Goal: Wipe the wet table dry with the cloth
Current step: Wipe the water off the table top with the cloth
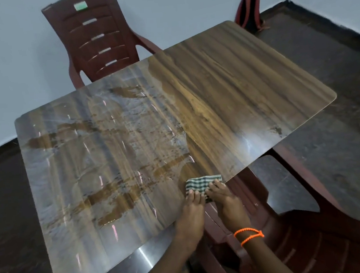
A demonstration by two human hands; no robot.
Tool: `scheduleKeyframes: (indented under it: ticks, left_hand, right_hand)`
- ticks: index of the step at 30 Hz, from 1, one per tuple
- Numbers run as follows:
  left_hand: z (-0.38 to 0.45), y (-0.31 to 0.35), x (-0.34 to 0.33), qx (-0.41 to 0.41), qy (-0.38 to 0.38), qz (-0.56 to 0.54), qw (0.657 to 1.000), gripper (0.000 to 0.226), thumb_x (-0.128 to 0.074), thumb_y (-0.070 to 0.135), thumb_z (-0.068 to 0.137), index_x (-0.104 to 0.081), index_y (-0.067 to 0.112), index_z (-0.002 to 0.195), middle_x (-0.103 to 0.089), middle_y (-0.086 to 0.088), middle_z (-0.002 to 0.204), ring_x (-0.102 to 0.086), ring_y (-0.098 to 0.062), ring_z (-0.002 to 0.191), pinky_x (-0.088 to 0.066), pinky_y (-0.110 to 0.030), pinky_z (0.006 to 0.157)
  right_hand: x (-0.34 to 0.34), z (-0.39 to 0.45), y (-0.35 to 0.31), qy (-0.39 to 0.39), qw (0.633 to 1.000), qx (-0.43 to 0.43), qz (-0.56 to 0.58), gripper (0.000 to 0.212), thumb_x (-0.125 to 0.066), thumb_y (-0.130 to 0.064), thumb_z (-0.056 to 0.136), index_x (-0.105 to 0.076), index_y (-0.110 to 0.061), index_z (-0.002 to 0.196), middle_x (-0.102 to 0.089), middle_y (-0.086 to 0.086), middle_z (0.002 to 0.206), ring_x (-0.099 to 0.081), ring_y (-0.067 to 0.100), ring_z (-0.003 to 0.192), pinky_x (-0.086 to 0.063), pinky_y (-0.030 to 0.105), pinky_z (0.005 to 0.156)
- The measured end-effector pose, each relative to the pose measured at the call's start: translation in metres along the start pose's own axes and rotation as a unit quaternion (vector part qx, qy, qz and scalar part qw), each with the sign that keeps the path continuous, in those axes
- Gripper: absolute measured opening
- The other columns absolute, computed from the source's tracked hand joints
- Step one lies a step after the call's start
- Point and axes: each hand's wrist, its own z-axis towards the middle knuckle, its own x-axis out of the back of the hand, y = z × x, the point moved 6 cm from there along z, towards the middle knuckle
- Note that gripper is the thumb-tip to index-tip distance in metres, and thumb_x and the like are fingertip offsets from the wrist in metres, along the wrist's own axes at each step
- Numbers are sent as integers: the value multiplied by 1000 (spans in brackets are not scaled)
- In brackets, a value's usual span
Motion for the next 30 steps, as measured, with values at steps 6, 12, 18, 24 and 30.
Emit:
scheduleKeyframes:
  ticks: [6, 12, 18, 24, 30]
  left_hand:
    - [55, -16, 32, 46, 67, -89, 993, 46, -38, 3, 89, -57, 11, 130, -57, -8, 136, -41, -22, 137, -38, -30, 108]
    - [57, -55, 41, 67, 53, -112, 990, 58, -45, 0, 85, -46, 12, 141, -41, -7, 150, -33, -22, 142, -36, -38, 111]
    - [8, -73, 25, 105, 48, -120, 986, 55, -45, 16, 80, -54, 18, 134, -54, -6, 139, -46, -22, 133, -45, -37, 104]
    - [-10, -38, 29, 72, 54, -121, 989, 64, -48, 20, 84, -38, 19, 147, -38, 2, 153, -24, -14, 145, -27, -24, 113]
    - [62, -44, 38, 69, 72, -116, 988, 67, -52, 18, 86, -31, 10, 150, -31, -5, 156, -20, -16, 147, -22, -29, 119]
  right_hand:
    - [15, 46, 21, 14, 996, -78, -28, 38, -54, 3, 83, -71, -15, 112, -60, 4, 130, -42, 16, 133, -33, 21, 106]
    - [-19, 74, -3, 8, 996, -88, -21, 49, -36, -2, 75, -70, -5, 111, -62, 15, 126, -42, 33, 133, -33, 42, 109]
    - [-50, 38, -27, -20, 999, 5, 37, 36, -60, -5, 81, -65, -8, 117, -61, 10, 128, -38, 28, 135, -22, 39, 115]
    - [-15, 11, -18, -15, 998, 51, 23, 36, -57, -24, 82, -69, -11, 114, -60, 3, 130, -43, 18, 132, -27, 33, 112]
    - [-7, 64, 21, 46, 999, -20, -12, 30, -63, -2, 85, -71, -11, 112, -62, 5, 128, -45, 23, 131, -36, 42, 110]
